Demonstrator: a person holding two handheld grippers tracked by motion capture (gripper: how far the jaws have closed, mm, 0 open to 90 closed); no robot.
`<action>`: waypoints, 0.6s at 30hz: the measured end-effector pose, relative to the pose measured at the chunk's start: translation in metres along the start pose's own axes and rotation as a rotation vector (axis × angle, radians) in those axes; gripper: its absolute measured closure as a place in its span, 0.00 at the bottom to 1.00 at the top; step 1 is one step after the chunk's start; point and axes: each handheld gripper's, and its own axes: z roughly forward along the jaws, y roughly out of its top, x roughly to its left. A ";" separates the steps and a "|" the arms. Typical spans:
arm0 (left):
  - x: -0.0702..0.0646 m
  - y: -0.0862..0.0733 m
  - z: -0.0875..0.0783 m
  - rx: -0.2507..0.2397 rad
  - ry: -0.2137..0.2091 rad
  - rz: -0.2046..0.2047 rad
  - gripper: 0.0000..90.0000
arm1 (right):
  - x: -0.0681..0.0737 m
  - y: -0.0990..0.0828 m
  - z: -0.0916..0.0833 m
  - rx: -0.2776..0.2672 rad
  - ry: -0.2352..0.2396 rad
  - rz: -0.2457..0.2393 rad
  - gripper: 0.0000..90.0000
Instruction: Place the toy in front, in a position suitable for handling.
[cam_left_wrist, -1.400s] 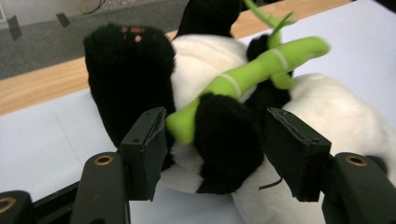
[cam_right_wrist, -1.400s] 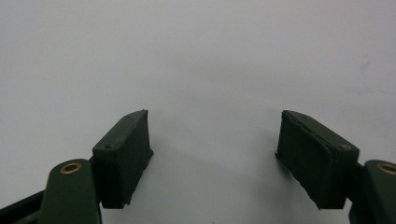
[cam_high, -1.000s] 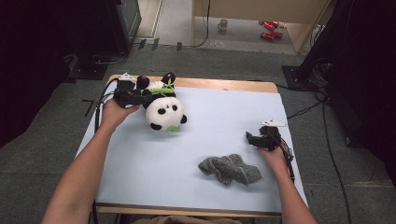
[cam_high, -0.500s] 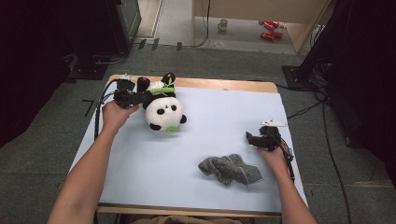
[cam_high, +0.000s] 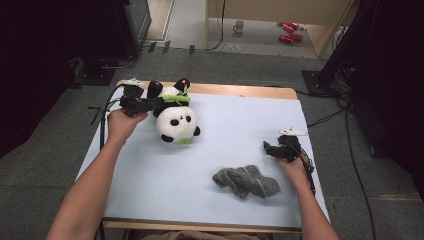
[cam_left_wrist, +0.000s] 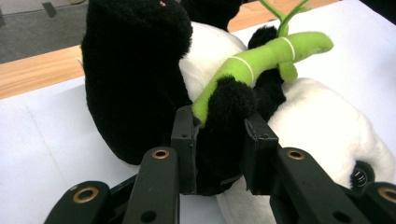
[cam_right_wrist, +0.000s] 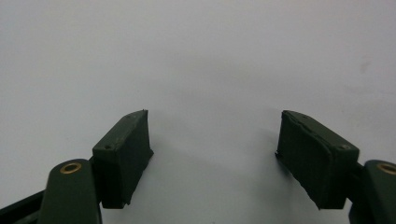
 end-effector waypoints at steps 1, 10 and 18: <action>0.000 0.000 -0.002 0.001 -0.010 -0.002 0.79 | 0.000 0.000 0.000 0.000 0.000 0.000 0.28; -0.010 -0.001 -0.018 -0.007 -0.065 -0.020 0.79 | 0.000 0.000 0.000 0.000 0.000 -0.001 0.28; -0.029 -0.006 -0.038 -0.013 -0.135 -0.002 0.79 | 0.000 0.000 0.000 0.000 0.000 -0.001 0.28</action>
